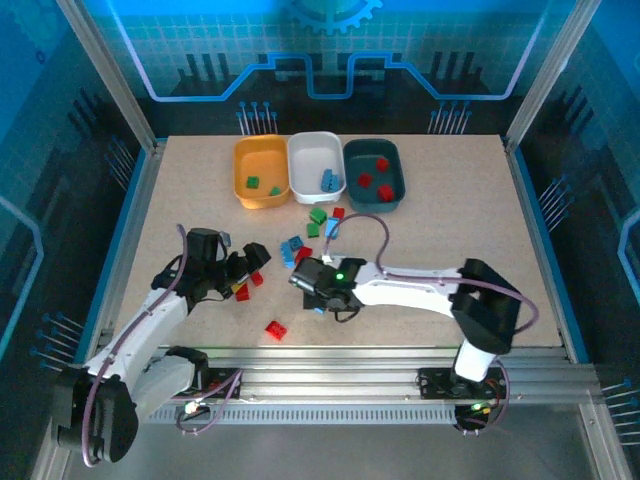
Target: Sort the legos into containers by color
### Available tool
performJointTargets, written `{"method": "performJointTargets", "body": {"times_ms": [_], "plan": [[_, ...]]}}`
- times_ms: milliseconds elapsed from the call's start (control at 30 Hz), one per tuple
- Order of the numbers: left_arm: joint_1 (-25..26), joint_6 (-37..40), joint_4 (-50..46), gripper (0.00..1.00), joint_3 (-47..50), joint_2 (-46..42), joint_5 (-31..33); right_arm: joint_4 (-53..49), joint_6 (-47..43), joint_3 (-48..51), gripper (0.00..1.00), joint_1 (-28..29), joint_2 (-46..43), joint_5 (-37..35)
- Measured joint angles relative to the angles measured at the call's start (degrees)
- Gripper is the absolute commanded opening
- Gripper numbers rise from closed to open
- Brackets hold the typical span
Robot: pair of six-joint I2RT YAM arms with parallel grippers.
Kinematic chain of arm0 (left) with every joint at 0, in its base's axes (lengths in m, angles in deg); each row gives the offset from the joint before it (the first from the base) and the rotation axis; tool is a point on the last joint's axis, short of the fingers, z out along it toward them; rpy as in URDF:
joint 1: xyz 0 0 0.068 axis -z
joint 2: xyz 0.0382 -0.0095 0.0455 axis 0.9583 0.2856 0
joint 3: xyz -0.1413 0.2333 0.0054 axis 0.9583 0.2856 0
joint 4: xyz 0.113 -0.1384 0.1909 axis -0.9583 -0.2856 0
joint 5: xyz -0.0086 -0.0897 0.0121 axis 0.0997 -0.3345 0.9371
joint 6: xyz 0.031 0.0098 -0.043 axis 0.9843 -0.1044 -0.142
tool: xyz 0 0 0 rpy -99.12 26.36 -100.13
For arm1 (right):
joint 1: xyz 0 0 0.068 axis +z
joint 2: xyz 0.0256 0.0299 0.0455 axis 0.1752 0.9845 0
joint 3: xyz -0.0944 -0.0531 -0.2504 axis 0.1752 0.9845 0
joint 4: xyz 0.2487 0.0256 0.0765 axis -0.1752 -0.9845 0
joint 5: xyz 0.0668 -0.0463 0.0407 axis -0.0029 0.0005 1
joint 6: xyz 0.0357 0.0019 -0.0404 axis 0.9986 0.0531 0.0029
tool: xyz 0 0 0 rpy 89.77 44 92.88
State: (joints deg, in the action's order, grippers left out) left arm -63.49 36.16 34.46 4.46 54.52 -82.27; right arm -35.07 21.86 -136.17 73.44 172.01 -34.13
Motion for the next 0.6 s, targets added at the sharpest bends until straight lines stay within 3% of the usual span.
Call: {"method": "performJointTargets", "body": {"times_ms": [267, 333, 433, 500, 600], "plan": [[0.00, 0.02, -1.55, 0.99, 0.00, -3.41, -0.02, -0.59, 4.07, -5.86, 0.72, -0.04, 10.97, 0.02], [0.00, 0.26, -1.84, 0.99, 0.00, -3.74, 0.00, -0.44, 4.74, -5.27, 0.61, -0.04, 11.32, 0.02], [0.00, 1.03, -2.25, 0.99, 0.00, -3.76, -0.02, -0.22, 4.72, -4.74, 0.31, -0.09, 11.19, -0.44], [-0.02, 1.16, -2.36, 0.99, 0.00, -3.76, -0.02, 0.11, 4.37, -4.70, 0.23, -0.09, 11.06, -1.09], [-0.02, 1.38, -2.36, 0.99, 0.00, -3.69, 0.00, 0.24, 3.34, -4.59, 0.20, -0.04, 10.51, -2.56]]}}
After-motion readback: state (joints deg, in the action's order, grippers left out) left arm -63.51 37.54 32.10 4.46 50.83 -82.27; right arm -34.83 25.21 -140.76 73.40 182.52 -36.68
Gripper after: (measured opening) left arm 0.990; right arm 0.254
